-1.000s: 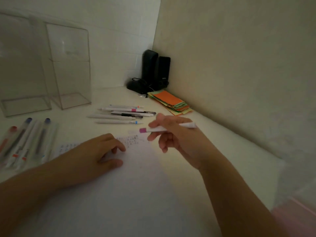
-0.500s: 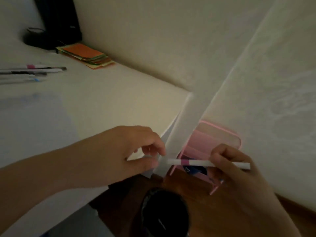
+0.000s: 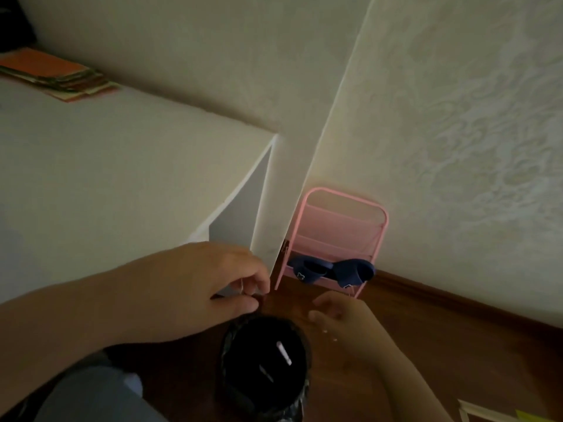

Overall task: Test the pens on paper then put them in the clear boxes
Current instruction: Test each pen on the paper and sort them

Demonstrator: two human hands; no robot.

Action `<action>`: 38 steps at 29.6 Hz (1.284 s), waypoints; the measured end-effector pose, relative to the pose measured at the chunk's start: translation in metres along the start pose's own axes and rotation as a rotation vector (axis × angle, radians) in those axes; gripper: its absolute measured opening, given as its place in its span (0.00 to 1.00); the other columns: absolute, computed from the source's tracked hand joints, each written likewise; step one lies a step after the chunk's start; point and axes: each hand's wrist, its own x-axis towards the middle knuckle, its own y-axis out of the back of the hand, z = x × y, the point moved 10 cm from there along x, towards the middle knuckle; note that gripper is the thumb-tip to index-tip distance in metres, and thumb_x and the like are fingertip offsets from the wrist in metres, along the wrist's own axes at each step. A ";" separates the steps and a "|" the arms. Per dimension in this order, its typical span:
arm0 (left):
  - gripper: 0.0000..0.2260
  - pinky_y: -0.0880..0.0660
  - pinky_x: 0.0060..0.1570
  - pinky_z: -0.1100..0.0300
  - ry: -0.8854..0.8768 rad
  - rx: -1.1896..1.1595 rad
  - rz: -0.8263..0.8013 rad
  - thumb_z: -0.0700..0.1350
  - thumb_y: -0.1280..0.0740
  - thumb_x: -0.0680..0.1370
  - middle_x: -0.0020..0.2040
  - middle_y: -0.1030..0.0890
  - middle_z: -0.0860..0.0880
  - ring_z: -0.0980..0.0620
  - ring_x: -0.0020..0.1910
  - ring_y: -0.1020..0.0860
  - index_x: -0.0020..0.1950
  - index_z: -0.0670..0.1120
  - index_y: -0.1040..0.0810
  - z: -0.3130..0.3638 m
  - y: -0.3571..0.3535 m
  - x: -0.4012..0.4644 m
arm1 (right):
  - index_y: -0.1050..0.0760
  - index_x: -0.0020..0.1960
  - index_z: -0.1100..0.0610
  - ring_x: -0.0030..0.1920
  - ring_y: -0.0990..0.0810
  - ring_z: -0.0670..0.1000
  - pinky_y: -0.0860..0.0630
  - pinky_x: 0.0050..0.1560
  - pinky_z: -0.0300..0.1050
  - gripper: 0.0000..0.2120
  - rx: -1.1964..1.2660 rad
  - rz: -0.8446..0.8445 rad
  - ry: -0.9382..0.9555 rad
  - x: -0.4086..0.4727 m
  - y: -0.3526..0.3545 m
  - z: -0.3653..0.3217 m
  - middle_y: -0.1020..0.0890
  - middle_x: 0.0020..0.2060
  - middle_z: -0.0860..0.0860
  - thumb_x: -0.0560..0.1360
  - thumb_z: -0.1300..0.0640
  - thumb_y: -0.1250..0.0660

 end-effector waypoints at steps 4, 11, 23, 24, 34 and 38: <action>0.10 0.29 0.45 0.69 0.006 0.034 0.110 0.60 0.43 0.71 0.45 0.24 0.65 0.64 0.44 0.24 0.49 0.63 0.28 -0.012 0.035 -0.009 | 0.25 0.47 0.43 0.37 0.21 0.39 0.24 0.42 0.36 0.03 0.059 0.101 0.146 0.011 0.030 -0.054 0.19 0.38 0.43 0.75 0.50 0.35; 0.14 0.28 0.39 0.71 0.189 0.117 0.299 0.67 0.45 0.72 0.45 0.22 0.63 0.61 0.42 0.22 0.50 0.63 0.26 -0.052 0.114 -0.075 | 0.22 0.44 0.45 0.30 0.21 0.42 0.22 0.35 0.37 0.04 0.288 0.021 0.560 0.006 0.050 -0.235 0.17 0.32 0.49 0.71 0.49 0.35; 0.14 0.26 0.43 0.64 0.745 0.106 0.560 0.64 0.41 0.66 0.45 0.22 0.63 0.58 0.42 0.22 0.49 0.64 0.26 -0.158 0.192 -0.279 | 0.21 0.45 0.46 0.35 0.22 0.43 0.25 0.39 0.38 0.05 -0.041 -0.318 0.901 0.040 -0.100 -0.480 0.19 0.37 0.45 0.74 0.48 0.35; 0.10 0.26 0.43 0.65 0.777 0.087 0.583 0.61 0.39 0.68 0.45 0.22 0.64 0.58 0.42 0.22 0.48 0.65 0.26 -0.165 0.194 -0.291 | 0.21 0.46 0.47 0.36 0.23 0.42 0.26 0.39 0.35 0.05 -0.071 -0.309 0.904 0.049 -0.112 -0.493 0.19 0.37 0.44 0.74 0.48 0.35; 0.07 0.30 0.41 0.70 0.873 0.164 0.782 0.46 0.36 0.75 0.42 0.23 0.58 0.60 0.40 0.26 0.44 0.60 0.27 -0.224 0.212 -0.316 | 0.28 0.60 0.50 0.58 0.30 0.50 0.32 0.58 0.44 0.13 -0.374 0.040 0.998 0.105 -0.178 -0.572 0.27 0.59 0.50 0.76 0.53 0.38; 0.04 0.33 0.45 0.69 0.832 0.198 0.758 0.49 0.36 0.75 0.41 0.26 0.60 0.60 0.43 0.28 0.46 0.58 0.28 -0.229 0.209 -0.313 | 0.29 0.63 0.53 0.59 0.30 0.53 0.34 0.59 0.46 0.15 -0.474 0.127 1.084 0.103 -0.185 -0.576 0.27 0.60 0.52 0.78 0.54 0.42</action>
